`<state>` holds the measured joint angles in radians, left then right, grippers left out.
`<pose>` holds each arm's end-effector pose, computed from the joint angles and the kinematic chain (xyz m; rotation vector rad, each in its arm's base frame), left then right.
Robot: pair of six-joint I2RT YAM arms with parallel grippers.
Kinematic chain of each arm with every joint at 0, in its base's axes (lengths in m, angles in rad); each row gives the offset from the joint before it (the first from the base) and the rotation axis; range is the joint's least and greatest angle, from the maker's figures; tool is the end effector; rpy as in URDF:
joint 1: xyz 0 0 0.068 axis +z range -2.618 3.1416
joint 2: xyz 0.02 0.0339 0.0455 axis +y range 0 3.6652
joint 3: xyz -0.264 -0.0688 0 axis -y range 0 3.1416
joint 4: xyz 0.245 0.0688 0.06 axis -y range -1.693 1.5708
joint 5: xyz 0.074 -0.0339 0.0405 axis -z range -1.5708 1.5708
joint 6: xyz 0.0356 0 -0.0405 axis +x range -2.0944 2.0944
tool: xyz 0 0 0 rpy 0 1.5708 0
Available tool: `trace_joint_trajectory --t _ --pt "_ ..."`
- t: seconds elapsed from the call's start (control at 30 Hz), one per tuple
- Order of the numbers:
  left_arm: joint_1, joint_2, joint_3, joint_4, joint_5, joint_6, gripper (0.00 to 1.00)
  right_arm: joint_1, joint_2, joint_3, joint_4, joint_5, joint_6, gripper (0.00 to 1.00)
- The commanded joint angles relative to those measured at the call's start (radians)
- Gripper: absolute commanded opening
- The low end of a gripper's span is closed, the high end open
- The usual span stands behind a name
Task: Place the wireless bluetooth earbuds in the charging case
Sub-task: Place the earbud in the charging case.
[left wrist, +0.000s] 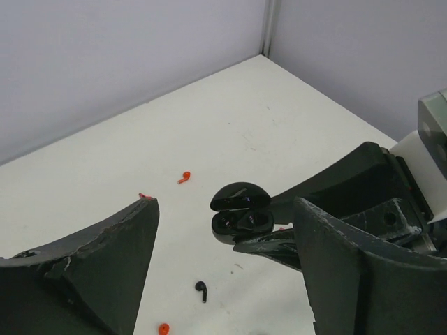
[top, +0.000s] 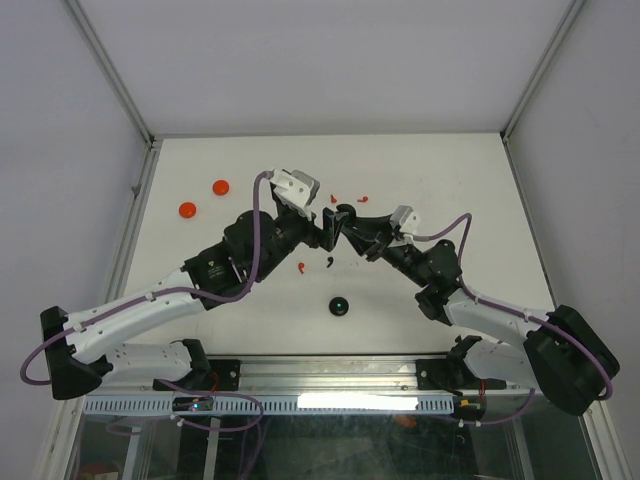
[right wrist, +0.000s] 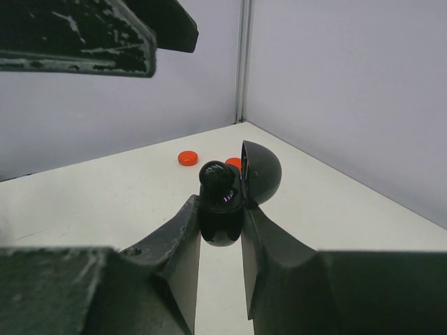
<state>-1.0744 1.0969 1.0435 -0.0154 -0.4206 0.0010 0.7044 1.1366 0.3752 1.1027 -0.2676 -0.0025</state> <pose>0.1336 -0.2161 0.3879 0.5535 1.5597 -0.4769 0.1690 0.1560 0.2637 -0.6598 1.0962 0.7709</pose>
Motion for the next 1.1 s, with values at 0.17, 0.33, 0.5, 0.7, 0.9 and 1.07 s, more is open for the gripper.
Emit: trace_joint_trajectory --t 0.17,0.33,0.5,0.7,0.9,1.07 --pt "-0.009 0.100 0.116 -0.089 -0.073 -0.113 0.82 0.004 -0.033 0.002 0.052 0.023 -0.014 0.00" --pt "-0.009 0.146 0.140 -0.131 -0.094 -0.121 0.84 0.005 -0.035 -0.001 0.052 0.023 -0.016 0.00" --pt "-0.007 0.148 0.134 -0.149 -0.126 -0.122 0.84 0.004 -0.041 -0.004 0.052 0.026 -0.016 0.00" --pt "0.011 0.124 0.111 -0.171 -0.153 -0.131 0.84 0.005 -0.049 -0.007 0.055 0.030 -0.017 0.00" --pt "0.028 0.092 0.082 -0.189 -0.136 -0.146 0.85 0.004 -0.061 -0.012 0.055 0.048 -0.030 0.00" --pt "0.042 0.061 0.053 -0.190 -0.110 -0.157 0.85 0.004 -0.065 -0.014 0.056 0.056 -0.036 0.00"
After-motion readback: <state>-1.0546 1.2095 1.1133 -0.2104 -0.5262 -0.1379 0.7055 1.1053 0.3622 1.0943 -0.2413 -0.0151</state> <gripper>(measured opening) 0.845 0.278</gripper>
